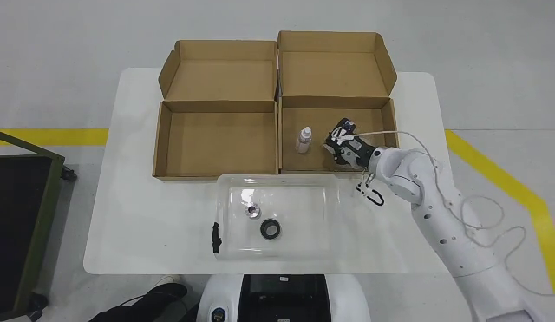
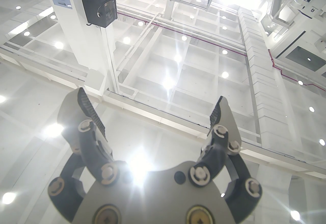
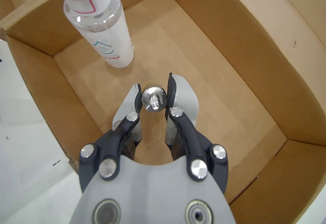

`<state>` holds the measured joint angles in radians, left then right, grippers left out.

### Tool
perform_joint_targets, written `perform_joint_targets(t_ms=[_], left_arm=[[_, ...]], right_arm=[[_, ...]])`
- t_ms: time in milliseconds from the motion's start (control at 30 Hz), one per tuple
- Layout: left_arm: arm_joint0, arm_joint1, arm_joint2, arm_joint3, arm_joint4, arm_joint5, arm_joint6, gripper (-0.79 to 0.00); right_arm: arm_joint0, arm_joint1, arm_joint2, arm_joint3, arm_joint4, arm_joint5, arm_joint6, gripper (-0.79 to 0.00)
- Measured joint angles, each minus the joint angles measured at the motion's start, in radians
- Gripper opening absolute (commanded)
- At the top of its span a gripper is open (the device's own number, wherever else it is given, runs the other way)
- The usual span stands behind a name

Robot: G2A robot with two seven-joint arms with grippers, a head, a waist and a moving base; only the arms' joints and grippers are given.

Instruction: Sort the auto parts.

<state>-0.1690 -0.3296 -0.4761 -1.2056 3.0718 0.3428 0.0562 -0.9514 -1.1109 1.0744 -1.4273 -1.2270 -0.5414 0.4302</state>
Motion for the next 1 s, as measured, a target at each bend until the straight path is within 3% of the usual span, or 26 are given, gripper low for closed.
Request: perform_joint_targets(t_ms=[133,533,767,1000], left_arm=[[0.000,0.000,0.000,0.000,0.000,0.000,0.000,0.000],[0.000,0.000,0.000,0.000,0.000,0.000,0.000,0.000],[0.000,0.000,0.000,0.000,0.000,0.000,0.000,0.000],[0.000,0.000,0.000,0.000,0.000,0.000,0.000,0.000]], right_arm=[[0.008,-0.004,-0.011,0.009,-0.005,0.007,-0.003,-0.508],[0.008,-0.005,0.001,-0.042,-0.014,0.012,-0.006,-0.403],[-0.049,0.009,0.061,-0.175,0.012,-0.010,0.007,-0.265],[-0.152,0.022,0.097,-0.352,0.032,-0.024,0.033,-0.225]])
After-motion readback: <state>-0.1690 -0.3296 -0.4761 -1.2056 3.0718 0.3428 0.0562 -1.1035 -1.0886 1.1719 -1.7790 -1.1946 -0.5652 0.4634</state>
